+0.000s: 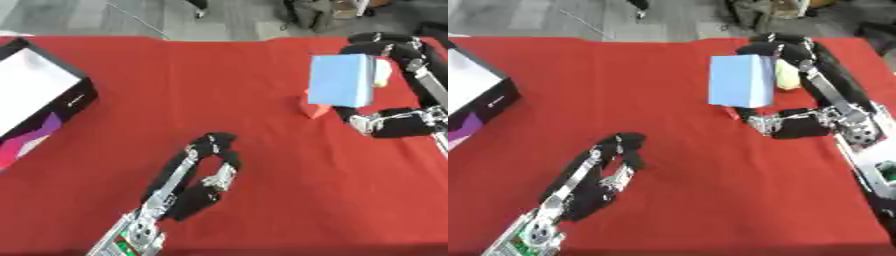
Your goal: Pick up the objects with one hand, pass them to the other hand, and then place them into the box on the other side of the table.
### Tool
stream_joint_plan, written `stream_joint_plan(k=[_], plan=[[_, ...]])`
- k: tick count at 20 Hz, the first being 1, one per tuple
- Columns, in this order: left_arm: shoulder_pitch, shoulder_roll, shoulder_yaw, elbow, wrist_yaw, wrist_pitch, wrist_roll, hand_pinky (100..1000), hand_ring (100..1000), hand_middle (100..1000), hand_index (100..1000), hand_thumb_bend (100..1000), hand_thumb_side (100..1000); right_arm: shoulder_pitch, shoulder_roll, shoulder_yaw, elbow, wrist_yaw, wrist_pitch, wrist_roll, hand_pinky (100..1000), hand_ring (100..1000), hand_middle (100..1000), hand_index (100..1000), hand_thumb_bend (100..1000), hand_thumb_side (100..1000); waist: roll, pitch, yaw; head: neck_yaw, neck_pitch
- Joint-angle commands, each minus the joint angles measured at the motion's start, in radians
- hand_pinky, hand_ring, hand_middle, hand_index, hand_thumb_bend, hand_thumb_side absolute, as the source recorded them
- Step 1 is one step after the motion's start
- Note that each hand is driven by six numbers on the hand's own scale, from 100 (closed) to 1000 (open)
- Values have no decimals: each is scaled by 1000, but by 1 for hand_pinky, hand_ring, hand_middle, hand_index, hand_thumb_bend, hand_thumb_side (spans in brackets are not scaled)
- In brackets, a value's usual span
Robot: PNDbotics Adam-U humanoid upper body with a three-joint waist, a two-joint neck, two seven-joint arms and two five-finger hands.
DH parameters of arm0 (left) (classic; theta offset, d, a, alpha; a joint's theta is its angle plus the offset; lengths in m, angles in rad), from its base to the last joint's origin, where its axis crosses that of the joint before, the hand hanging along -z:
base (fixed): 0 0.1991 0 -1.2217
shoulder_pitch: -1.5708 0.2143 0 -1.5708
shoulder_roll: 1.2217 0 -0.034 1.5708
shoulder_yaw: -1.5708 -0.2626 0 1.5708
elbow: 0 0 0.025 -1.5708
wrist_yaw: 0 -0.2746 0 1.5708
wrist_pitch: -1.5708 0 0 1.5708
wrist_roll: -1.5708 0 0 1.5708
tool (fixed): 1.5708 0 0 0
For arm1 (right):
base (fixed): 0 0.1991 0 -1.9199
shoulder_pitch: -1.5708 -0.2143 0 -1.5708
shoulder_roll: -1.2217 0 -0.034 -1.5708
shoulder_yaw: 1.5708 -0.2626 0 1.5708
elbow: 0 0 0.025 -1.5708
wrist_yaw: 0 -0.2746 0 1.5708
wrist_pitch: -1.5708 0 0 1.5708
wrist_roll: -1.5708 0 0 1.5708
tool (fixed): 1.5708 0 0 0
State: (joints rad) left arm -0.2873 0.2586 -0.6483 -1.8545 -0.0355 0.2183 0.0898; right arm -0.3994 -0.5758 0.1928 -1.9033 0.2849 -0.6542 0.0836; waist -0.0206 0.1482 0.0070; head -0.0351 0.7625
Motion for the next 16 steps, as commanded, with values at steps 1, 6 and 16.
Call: stream_joint_plan(k=[1, 6, 16], plan=[[-28, 40, -5, -63, 79, 35, -9, 1000, 888, 853, 597, 254, 785, -24, -10, 24, -76, -41, -5, 41, 822, 624, 406, 713, 166, 100, -1, -16, 1, 3, -4], [-46, 80, -9, -133, 218, 52, -18, 1000, 905, 876, 613, 353, 756, -45, -1, 57, -96, -92, -16, 100, 822, 625, 406, 714, 161, 100, -1, -15, 5, 3, -3], [-69, 110, -35, -145, 452, -46, -51, 1000, 914, 901, 680, 517, 753, -89, 16, 106, -97, -146, -56, 179, 817, 626, 408, 715, 152, 100, 0, -14, 14, -8, -6]])
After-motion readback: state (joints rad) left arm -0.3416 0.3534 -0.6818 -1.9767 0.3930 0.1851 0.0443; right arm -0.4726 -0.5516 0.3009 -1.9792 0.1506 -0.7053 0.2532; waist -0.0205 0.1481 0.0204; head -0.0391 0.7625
